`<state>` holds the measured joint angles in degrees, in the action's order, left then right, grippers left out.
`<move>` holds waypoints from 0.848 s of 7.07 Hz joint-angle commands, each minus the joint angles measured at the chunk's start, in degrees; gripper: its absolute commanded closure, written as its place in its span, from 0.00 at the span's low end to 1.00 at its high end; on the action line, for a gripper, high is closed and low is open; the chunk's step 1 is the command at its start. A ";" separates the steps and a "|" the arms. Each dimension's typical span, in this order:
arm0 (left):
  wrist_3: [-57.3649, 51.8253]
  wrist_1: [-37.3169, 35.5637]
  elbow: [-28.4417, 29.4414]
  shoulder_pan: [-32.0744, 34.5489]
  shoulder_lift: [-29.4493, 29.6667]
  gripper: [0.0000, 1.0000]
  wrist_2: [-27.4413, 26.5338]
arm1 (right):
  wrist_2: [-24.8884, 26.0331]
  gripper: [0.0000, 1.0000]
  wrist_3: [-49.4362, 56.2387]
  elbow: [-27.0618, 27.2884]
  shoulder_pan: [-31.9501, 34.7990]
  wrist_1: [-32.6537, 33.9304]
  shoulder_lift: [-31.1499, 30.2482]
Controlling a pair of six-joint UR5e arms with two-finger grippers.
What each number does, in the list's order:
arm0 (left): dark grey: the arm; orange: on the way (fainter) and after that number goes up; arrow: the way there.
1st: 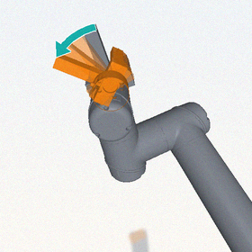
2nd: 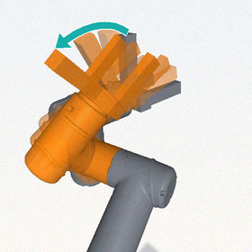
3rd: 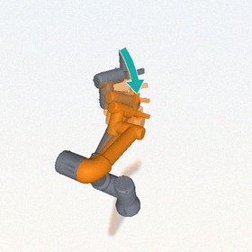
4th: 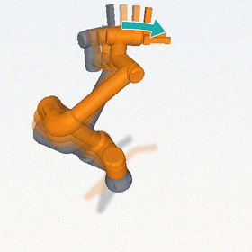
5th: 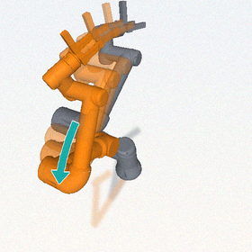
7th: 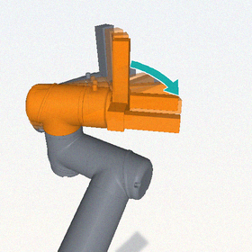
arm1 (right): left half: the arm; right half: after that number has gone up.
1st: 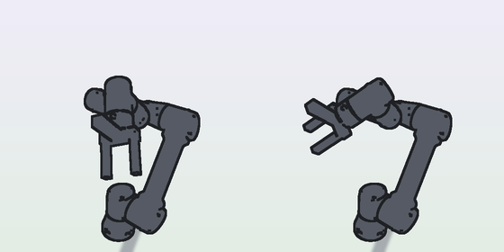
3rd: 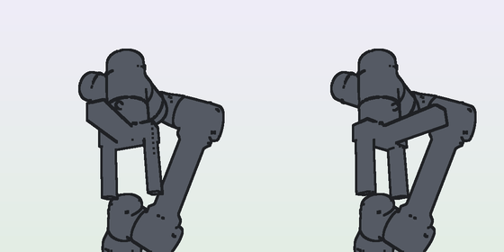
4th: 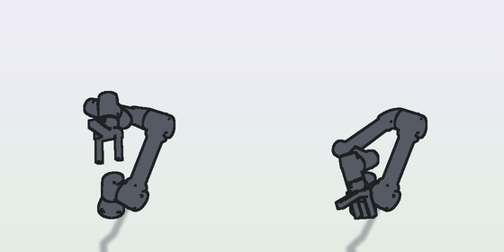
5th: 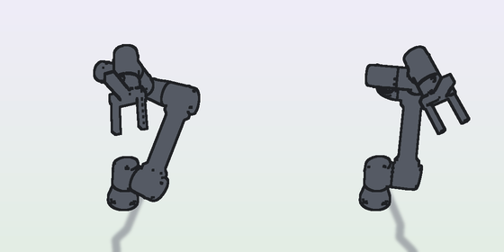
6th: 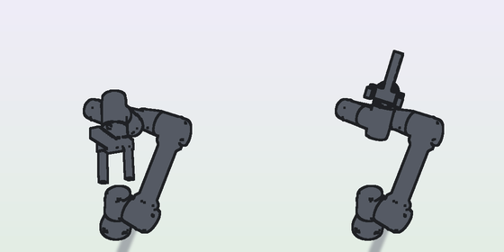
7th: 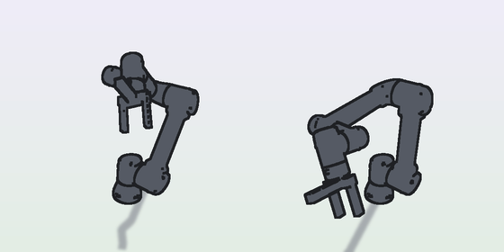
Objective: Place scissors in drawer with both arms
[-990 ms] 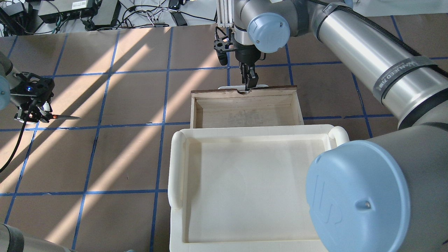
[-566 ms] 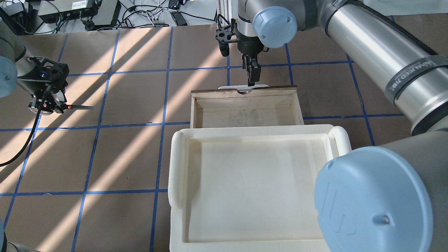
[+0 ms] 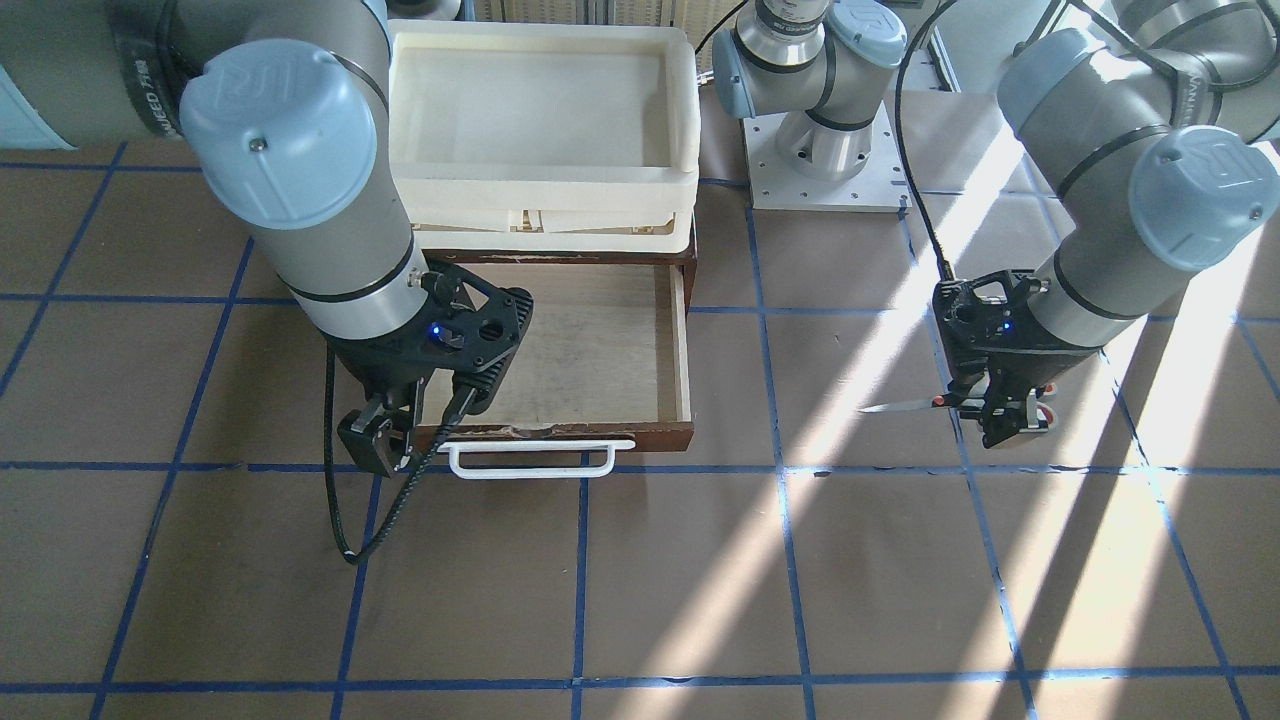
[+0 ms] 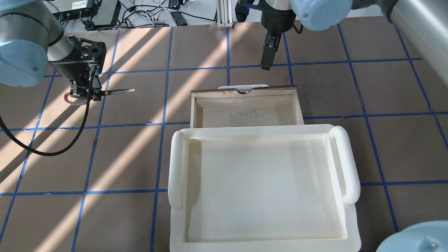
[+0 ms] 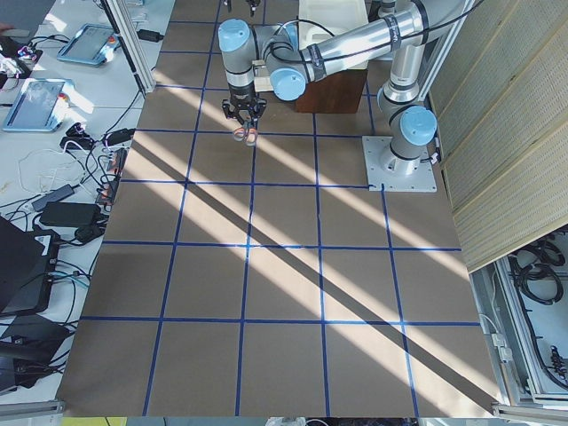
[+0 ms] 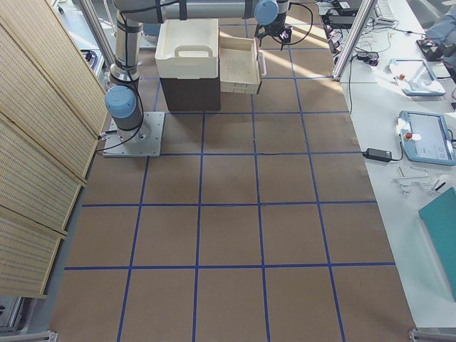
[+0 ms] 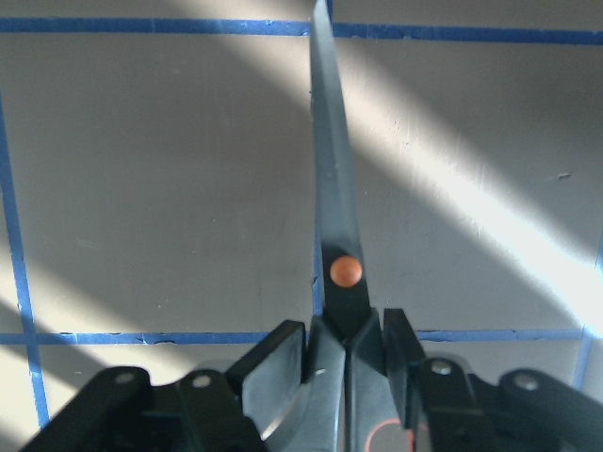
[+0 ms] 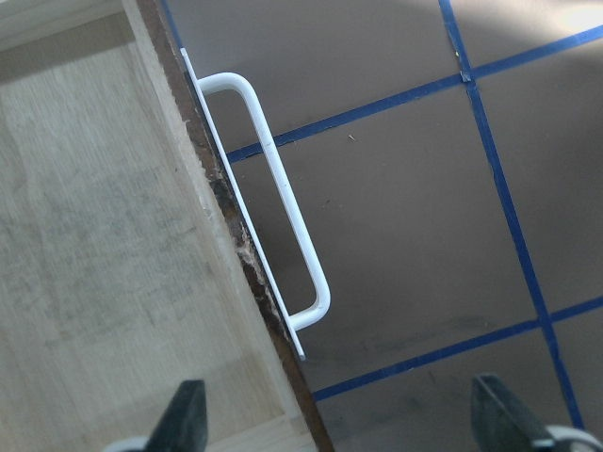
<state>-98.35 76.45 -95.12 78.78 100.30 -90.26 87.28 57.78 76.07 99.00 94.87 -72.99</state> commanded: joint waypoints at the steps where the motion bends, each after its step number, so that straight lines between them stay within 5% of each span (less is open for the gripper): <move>1: 12.68 0.99 0.55 8.36 -0.80 1.00 1.41 | 0.43 0.00 -14.99 8.45 -2.66 -0.83 -12.47; 4: 31.07 0.81 2.39 22.16 -0.46 1.00 2.38 | 1.39 0.00 -44.58 10.42 -2.58 -11.08 -20.94; 6: 37.69 0.72 2.31 28.77 0.16 1.00 2.55 | 1.23 0.00 -49.49 11.21 -2.50 -14.36 -22.19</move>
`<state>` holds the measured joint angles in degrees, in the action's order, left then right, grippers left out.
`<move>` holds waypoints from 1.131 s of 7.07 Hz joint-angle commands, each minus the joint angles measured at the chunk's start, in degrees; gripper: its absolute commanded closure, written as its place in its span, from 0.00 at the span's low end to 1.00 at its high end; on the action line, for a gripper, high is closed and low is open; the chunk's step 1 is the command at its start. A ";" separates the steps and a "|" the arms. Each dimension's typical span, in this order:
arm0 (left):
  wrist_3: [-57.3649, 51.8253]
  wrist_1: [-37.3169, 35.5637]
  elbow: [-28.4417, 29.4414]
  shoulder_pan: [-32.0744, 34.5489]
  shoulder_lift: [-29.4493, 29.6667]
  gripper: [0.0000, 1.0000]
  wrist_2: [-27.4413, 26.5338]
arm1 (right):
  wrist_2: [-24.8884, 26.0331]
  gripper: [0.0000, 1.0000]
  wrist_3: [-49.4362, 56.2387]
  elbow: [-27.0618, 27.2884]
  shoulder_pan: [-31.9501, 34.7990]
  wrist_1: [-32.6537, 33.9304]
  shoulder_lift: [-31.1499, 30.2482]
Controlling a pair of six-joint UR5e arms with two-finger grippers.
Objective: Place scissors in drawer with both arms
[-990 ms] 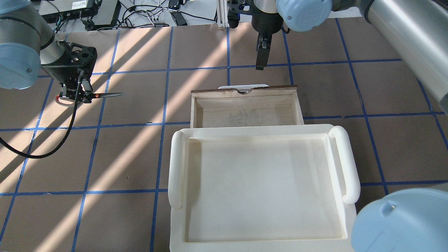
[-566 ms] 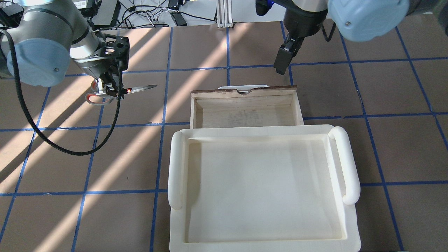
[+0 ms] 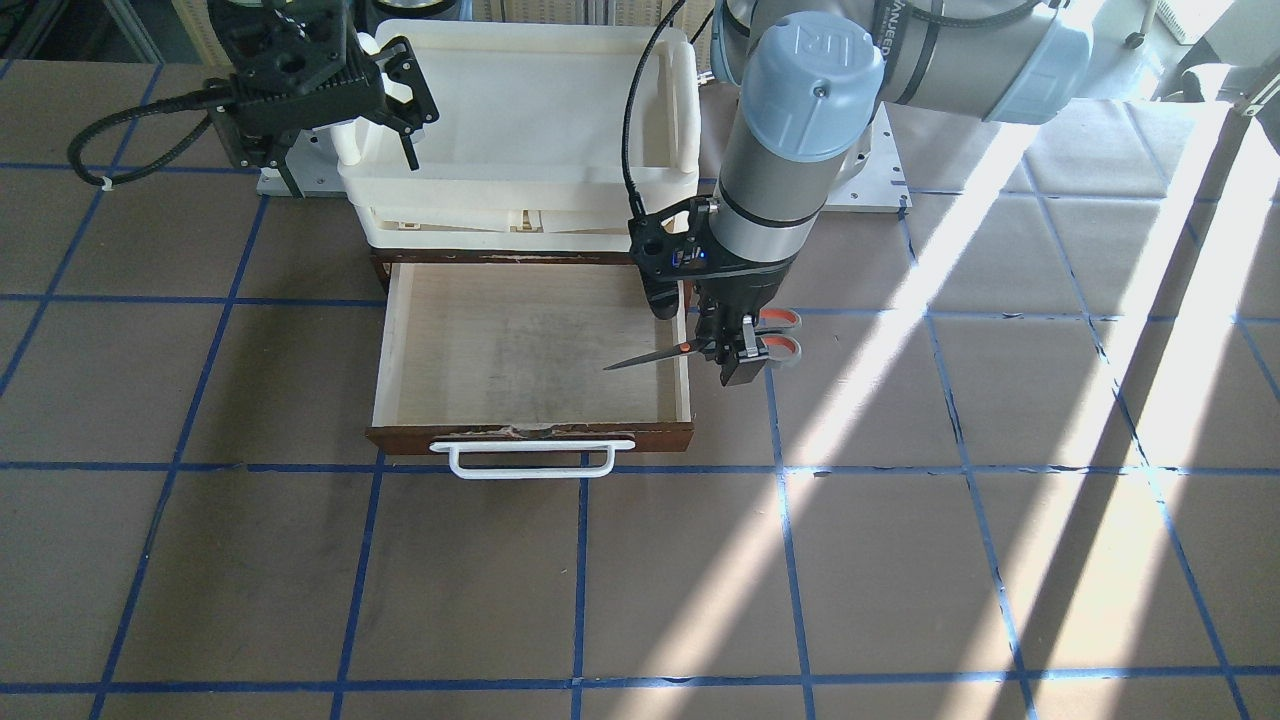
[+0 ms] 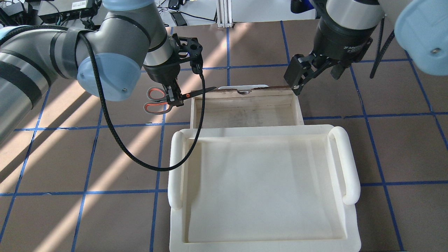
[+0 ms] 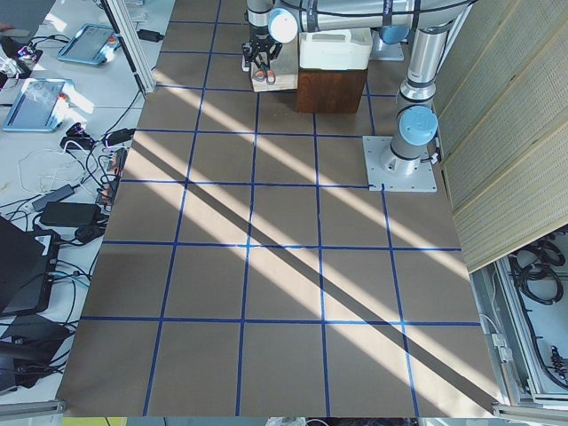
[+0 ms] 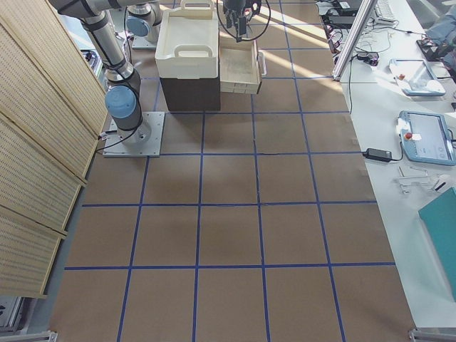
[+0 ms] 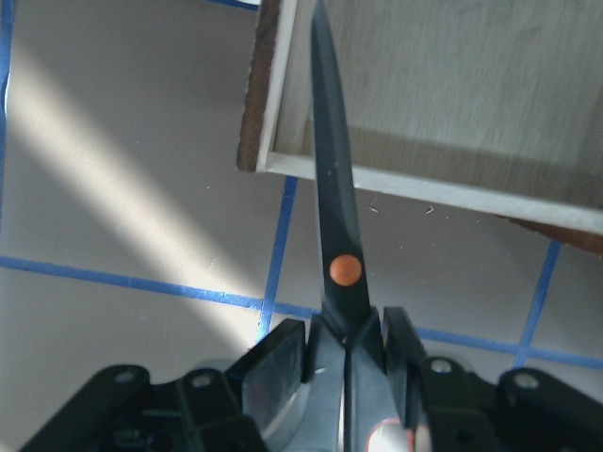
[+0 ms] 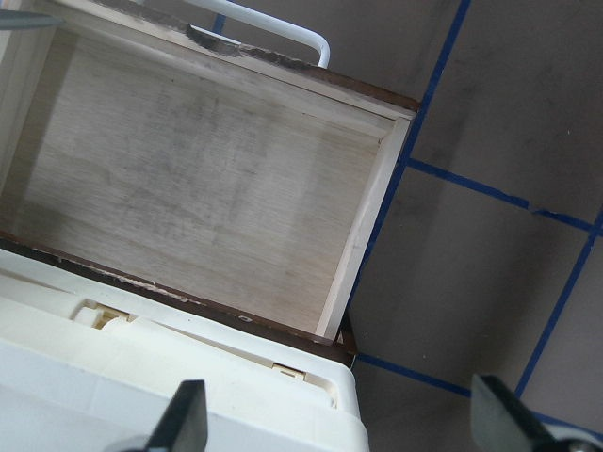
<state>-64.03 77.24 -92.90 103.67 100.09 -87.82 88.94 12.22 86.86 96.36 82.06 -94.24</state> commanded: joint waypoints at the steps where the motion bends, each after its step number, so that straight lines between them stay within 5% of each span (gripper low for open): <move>1: 3.91 -0.08 0.08 5.04 0.72 1.00 1.41 | -0.61 0.00 -6.39 0.76 0.15 0.10 -0.85; 4: 6.02 -1.91 0.08 7.60 3.18 1.00 3.88 | 0.26 0.00 -16.59 2.17 0.15 4.07 -1.03; 8: 6.20 -7.29 0.17 7.78 8.36 1.00 7.84 | 0.53 0.00 -16.70 2.26 0.15 5.83 -0.94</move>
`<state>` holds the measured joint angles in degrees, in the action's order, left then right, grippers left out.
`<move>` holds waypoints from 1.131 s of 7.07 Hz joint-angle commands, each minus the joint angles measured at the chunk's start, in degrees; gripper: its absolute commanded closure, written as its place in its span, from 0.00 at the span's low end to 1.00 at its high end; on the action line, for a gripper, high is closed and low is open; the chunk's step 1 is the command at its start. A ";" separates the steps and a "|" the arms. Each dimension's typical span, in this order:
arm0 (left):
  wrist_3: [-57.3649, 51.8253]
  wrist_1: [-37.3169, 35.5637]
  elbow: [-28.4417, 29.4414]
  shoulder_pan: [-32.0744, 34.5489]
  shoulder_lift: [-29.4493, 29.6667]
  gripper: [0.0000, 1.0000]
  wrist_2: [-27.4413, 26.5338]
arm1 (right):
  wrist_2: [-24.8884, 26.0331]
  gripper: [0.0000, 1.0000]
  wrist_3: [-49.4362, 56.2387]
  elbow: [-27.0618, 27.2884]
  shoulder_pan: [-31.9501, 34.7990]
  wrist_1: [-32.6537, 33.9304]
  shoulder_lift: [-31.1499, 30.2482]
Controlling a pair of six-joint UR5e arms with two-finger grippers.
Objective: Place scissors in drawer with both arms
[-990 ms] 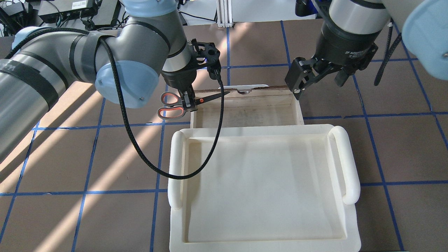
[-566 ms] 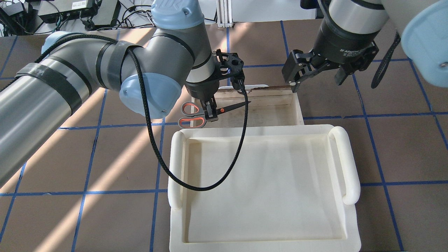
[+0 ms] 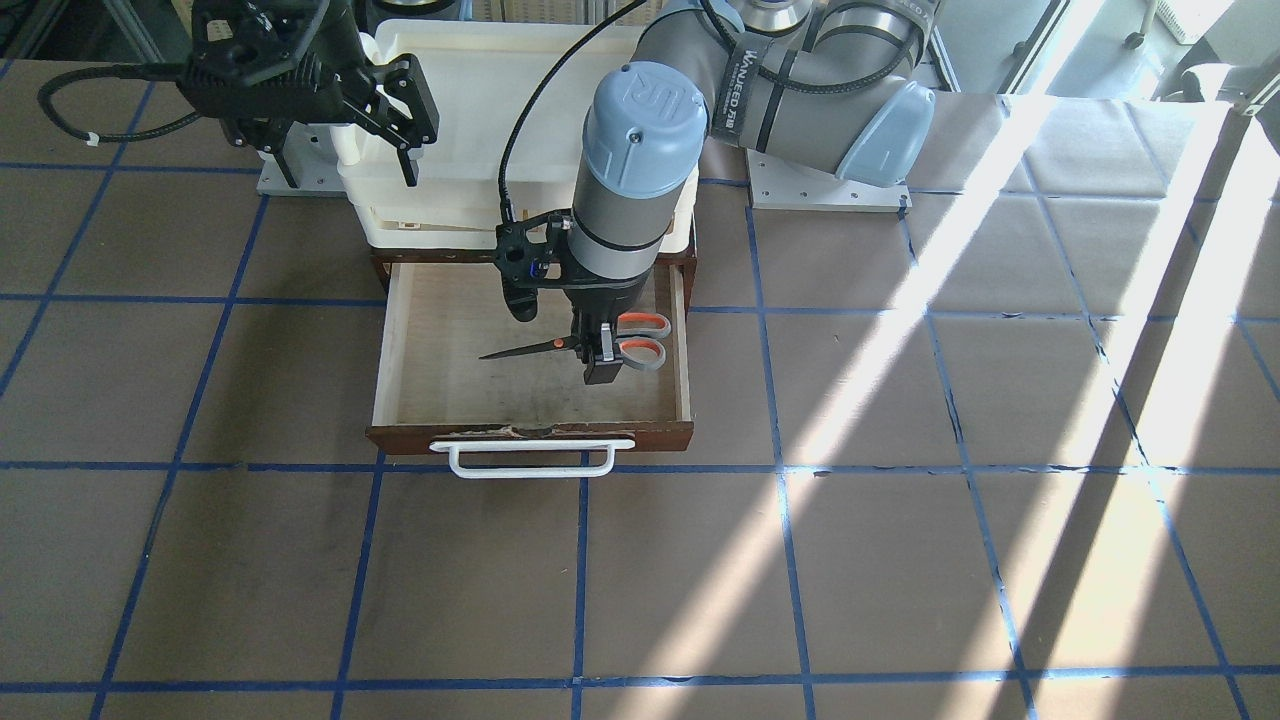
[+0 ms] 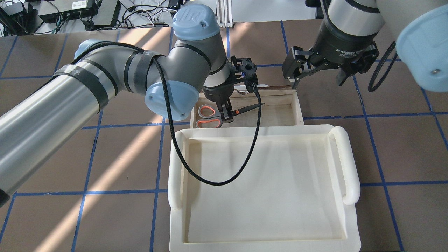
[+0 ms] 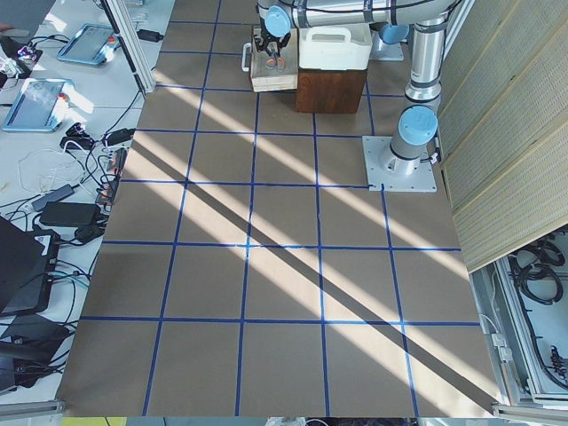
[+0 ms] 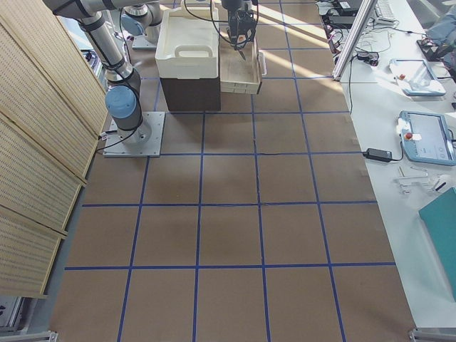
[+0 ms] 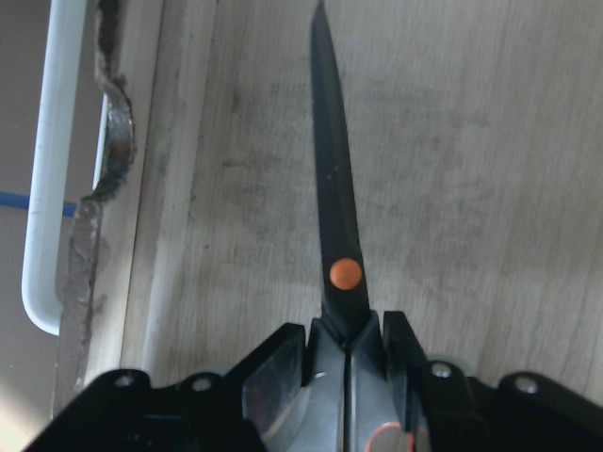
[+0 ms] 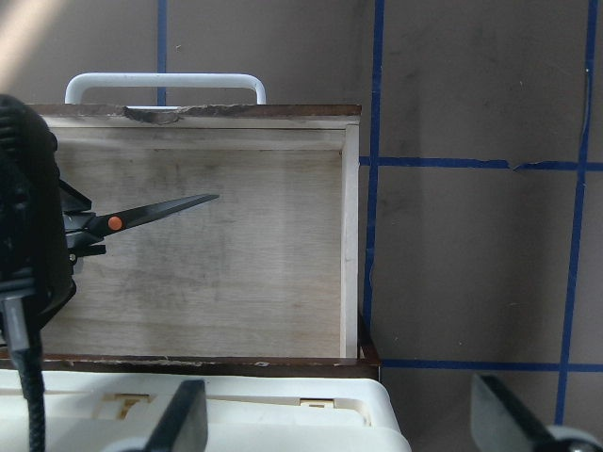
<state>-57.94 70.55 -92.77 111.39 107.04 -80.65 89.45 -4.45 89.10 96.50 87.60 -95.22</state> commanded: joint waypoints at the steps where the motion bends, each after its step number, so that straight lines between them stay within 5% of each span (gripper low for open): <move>1: 0.28 -0.24 -0.04 0.05 1.85 0.87 0.41 | -0.06 0.00 0.05 0.03 0.00 0.29 0.21; 4: 1.59 0.64 0.22 -0.12 -1.21 0.16 -0.29 | -0.24 0.00 -0.13 0.03 0.00 0.29 0.39; 6: 5.09 0.91 2.15 -1.17 -3.76 0.10 -0.64 | -0.24 0.00 -0.12 0.03 0.00 0.29 0.39; 8: 23.23 7.90 5.39 -4.15 -8.49 0.06 -3.71 | -0.24 0.00 -0.04 0.03 0.00 0.38 0.48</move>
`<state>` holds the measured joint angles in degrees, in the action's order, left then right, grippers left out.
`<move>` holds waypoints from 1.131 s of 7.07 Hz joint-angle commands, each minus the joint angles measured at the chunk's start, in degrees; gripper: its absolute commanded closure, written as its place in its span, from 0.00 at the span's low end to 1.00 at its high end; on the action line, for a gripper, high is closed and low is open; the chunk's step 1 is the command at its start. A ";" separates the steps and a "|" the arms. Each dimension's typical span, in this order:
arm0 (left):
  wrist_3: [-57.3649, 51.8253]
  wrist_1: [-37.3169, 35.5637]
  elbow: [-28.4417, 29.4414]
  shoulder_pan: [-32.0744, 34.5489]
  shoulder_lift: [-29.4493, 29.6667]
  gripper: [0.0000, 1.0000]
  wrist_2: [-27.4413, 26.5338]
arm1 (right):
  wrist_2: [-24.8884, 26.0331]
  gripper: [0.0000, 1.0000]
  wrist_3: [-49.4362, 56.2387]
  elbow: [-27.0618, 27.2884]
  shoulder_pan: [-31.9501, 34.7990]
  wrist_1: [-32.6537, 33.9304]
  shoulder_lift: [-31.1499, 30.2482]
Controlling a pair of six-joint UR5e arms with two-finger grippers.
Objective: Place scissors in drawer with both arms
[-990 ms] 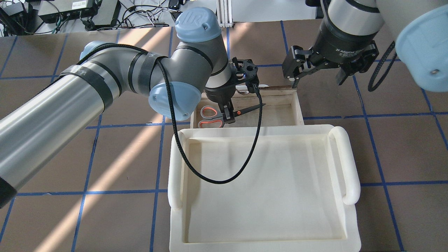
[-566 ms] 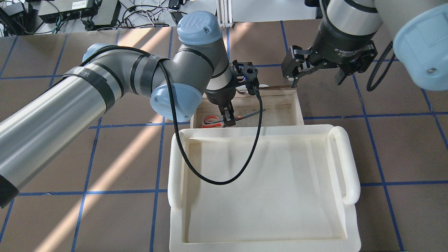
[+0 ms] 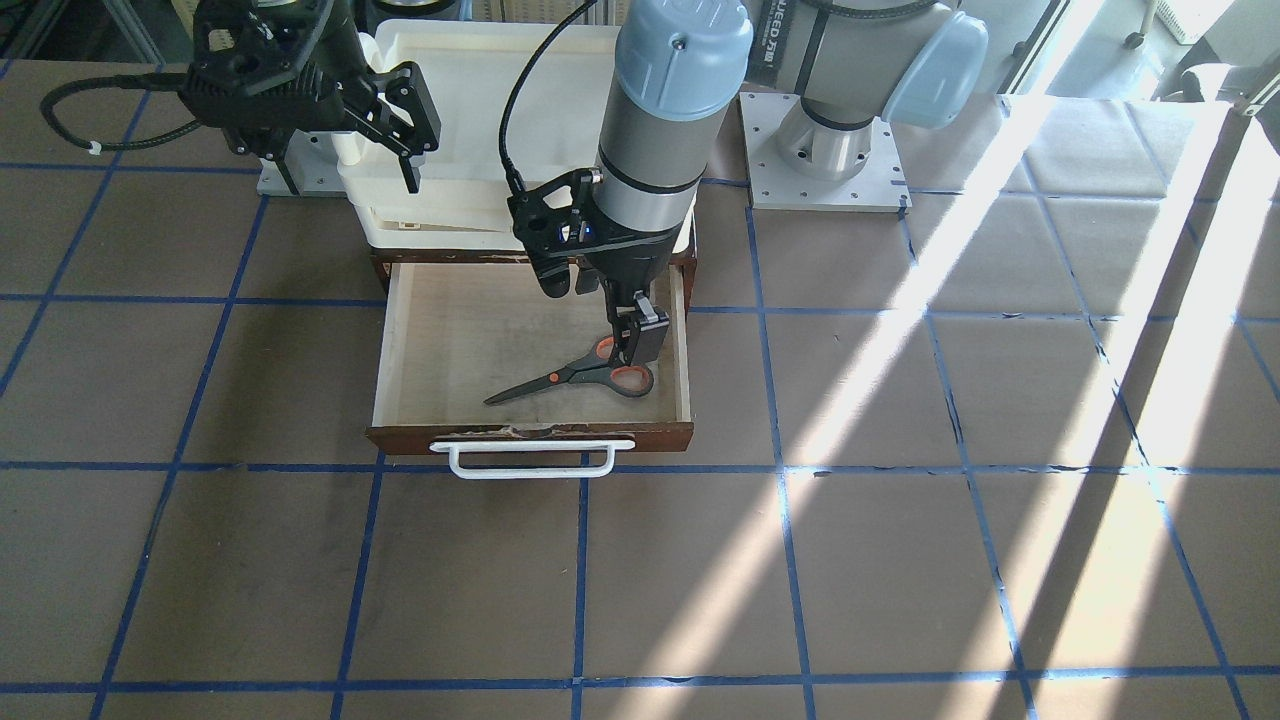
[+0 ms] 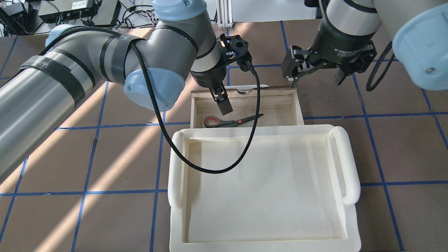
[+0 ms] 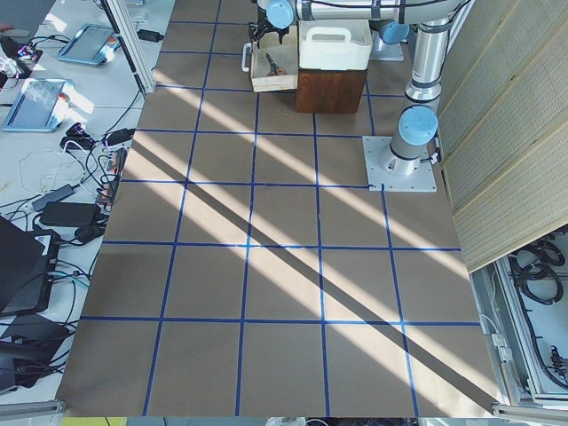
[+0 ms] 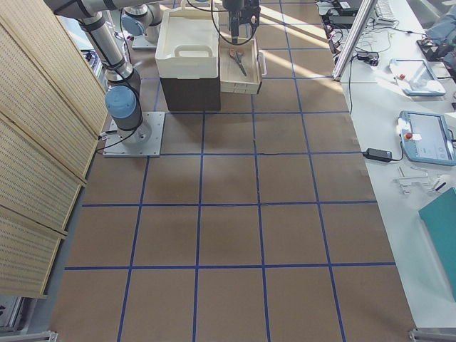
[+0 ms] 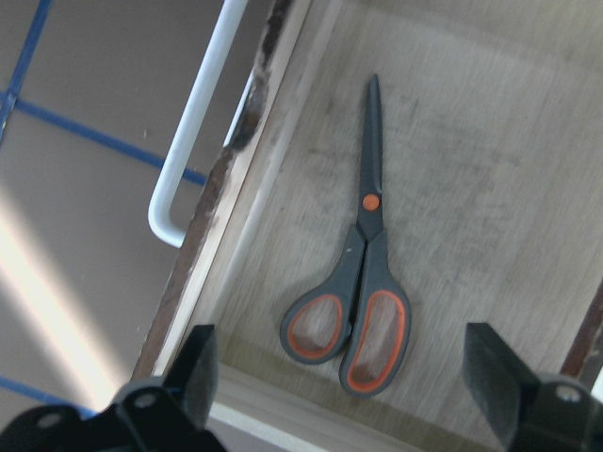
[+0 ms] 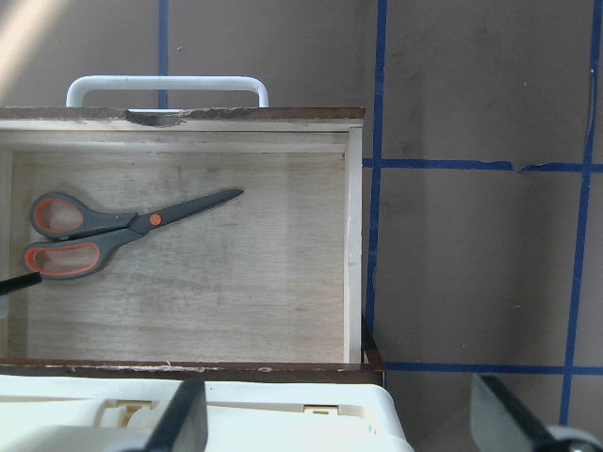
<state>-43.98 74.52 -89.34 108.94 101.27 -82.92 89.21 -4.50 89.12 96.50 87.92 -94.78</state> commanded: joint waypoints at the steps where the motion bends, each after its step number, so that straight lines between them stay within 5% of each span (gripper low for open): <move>1: 15.44 6.67 2.50 -5.11 -4.92 0.00 -1.63 | -0.09 0.00 0.02 0.00 0.00 0.50 0.03; 4: 26.30 10.21 2.06 -16.87 -9.24 0.00 -1.54 | -0.09 0.00 -0.07 0.00 0.00 3.14 0.21; 8: 36.16 13.55 1.62 -21.74 -12.15 0.00 -1.54 | 0.00 0.00 0.37 -0.09 -0.52 3.58 0.39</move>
<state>-8.76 87.88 -87.60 88.75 89.58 -84.55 89.18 -4.35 89.07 96.34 91.40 -94.48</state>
